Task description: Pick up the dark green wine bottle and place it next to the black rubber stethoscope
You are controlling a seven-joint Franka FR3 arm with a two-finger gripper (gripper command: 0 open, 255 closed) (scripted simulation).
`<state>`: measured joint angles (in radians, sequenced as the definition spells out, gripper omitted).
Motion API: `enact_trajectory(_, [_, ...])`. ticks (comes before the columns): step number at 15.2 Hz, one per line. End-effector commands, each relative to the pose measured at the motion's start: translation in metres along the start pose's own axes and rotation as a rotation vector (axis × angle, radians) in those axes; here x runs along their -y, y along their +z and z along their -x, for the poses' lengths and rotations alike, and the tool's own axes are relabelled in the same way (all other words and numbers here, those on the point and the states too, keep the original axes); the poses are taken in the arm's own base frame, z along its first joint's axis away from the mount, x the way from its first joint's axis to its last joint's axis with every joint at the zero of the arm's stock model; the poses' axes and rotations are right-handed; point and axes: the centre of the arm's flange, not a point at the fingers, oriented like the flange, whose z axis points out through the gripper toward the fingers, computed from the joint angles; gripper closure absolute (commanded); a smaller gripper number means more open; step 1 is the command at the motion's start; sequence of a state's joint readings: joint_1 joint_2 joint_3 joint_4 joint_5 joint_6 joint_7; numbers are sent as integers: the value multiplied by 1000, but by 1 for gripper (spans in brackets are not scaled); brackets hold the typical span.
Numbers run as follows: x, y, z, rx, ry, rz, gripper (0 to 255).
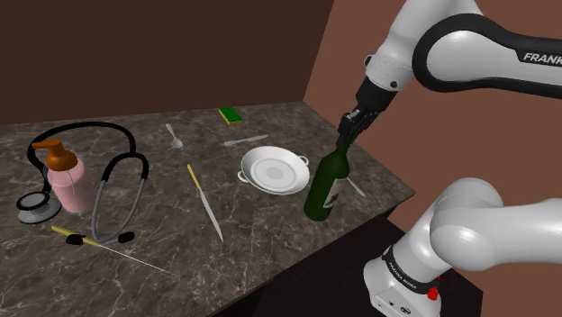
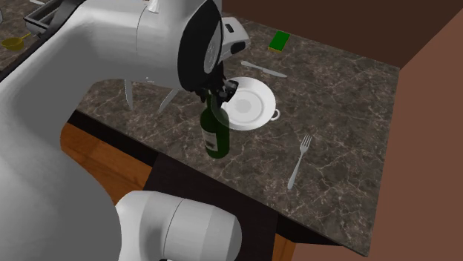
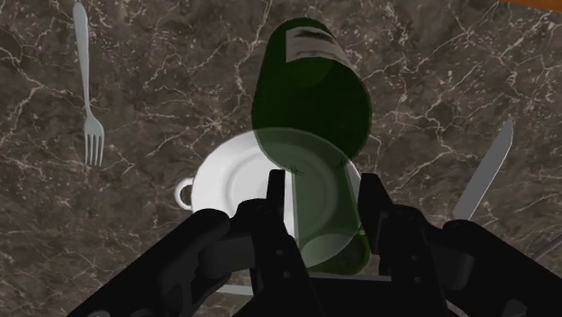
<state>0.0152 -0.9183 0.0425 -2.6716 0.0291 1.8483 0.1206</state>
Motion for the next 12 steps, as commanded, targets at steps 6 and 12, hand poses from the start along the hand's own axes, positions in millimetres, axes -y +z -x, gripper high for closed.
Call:
enact_trajectory(6, [1,-38,-3,0,0,0,255])
enact_trajectory(12, [1,-69,-6,0,0,0,255])
